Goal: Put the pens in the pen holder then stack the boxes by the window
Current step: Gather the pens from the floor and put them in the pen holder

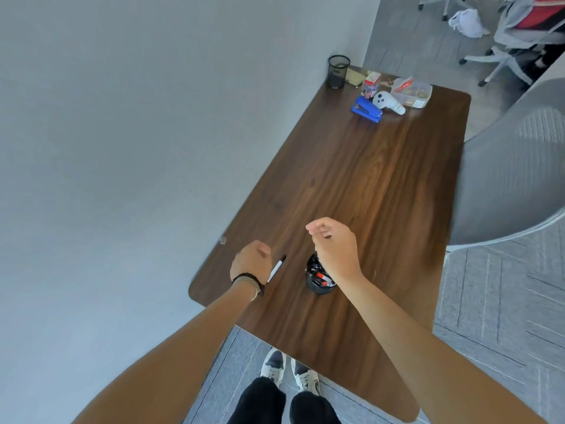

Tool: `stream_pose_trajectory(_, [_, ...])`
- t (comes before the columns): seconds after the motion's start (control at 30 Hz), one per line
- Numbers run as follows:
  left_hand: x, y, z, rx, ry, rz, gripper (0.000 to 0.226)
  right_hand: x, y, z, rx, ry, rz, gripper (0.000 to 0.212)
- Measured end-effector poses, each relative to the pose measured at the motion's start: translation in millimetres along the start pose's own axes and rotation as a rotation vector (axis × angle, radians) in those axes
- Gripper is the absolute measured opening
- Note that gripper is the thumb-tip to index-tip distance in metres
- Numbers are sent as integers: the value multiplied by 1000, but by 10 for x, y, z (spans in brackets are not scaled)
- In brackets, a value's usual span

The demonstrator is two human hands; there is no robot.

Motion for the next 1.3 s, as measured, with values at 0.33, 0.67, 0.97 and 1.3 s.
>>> stream_pose_trajectory(0.33, [325,467,-277,248,131,-395,30,26,143,102,-101,70,52,31])
stream_pose_trajectory(0.67, [53,660,-350,185,68,-24,25,-165,-217,76,-242,110,27,34])
stream_pose_trajectory(0.97, [-850,102,-203,135,480,270,49,-108,-368,43,-301,111,-80,28])
stream_pose_trajectory(1.3, [-1122,405,-9,297,703,-176,18,-183,-559,108,-319,136,-45,29])
Point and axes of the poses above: each hand's wrist, its own z-axis away from the middle knuckle, its own y-axis out of the palm, x = y × z, the point moved 2 cm from there along -z, towards the middle knuckle, and after that the axes turned 11 degrees about y, right-handed, at the moved point
